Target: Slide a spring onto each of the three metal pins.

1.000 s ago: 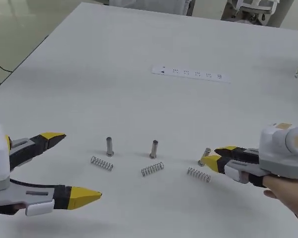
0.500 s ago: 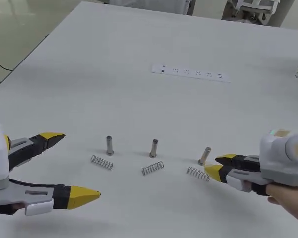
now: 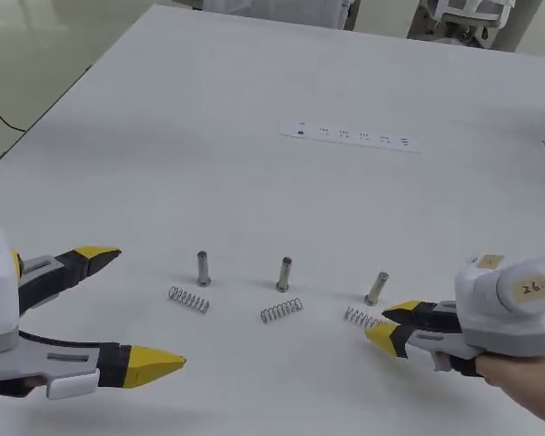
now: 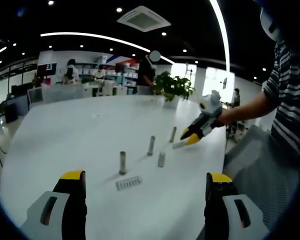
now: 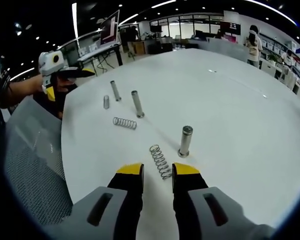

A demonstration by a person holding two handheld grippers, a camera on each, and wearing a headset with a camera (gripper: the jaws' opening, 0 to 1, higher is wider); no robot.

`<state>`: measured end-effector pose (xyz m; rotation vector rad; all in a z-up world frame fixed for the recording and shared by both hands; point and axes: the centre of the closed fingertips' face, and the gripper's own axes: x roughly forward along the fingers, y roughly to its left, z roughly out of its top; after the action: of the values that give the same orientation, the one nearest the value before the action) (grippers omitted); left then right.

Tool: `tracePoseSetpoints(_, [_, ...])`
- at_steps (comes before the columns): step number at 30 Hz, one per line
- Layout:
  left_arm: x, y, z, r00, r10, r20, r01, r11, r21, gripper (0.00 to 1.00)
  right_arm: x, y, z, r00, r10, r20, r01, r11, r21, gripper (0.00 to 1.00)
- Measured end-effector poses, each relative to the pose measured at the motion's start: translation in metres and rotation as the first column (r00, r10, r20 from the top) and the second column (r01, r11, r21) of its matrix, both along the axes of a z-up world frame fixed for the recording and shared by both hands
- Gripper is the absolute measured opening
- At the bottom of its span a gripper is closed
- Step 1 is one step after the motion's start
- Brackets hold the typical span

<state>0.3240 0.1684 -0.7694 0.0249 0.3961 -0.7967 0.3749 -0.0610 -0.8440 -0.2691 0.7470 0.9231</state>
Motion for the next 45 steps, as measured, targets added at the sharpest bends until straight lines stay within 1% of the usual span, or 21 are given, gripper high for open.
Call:
tracePoseSetpoints(6, [0.001,0.002,0.000,1.000,0.005,0.001,-0.005,1.000,0.001,0.97,0.000,-0.001,-0.003,1.000,0.010,-0.006,-0.010,1.000,-0.013,0.20])
tracePoseSetpoints(9, [0.001,0.002,0.001,1.000,0.003,0.001,-0.003,1.000,0.000,0.97,0.001,0.000,-0.002,1.000,0.016,-0.005,-0.016,1.000,-0.015,0.19])
tracePoseSetpoints(19, [0.002,-0.002,0.000,1.000,-0.007,-0.002,0.007,1.000,0.002,0.97,0.002,0.000,-0.004,0.999,0.053,0.004,-0.053,0.997,-0.047,0.17])
tracePoseSetpoints(28, [0.001,-0.003,-0.002,1.000,-0.006,-0.007,0.006,1.000,0.003,0.97,0.000,0.000,-0.009,0.997,0.077,0.002,-0.077,0.994,-0.073,0.17])
tracePoseSetpoints(35, [-0.001,-0.002,-0.003,1.000,-0.004,-0.011,0.004,1.000,0.003,0.97,-0.001,-0.001,-0.012,0.995,0.098,0.010,-0.097,0.990,-0.102,0.15])
tracePoseSetpoints(38, [-0.003,-0.003,-0.004,1.000,-0.006,-0.015,0.006,1.000,0.004,0.96,-0.002,-0.002,-0.014,0.995,0.104,0.003,-0.103,0.989,-0.110,0.11])
tracePoseSetpoints(41, [-0.004,-0.004,-0.004,1.000,-0.009,-0.016,0.009,1.000,0.005,0.96,-0.003,-0.004,-0.016,0.994,0.107,0.002,-0.106,0.987,-0.124,0.09])
tracePoseSetpoints(45, [-0.004,-0.003,-0.004,1.000,-0.004,-0.015,0.004,1.000,0.006,0.96,-0.004,-0.004,-0.016,0.994,0.112,0.002,-0.110,0.986,-0.126,0.08])
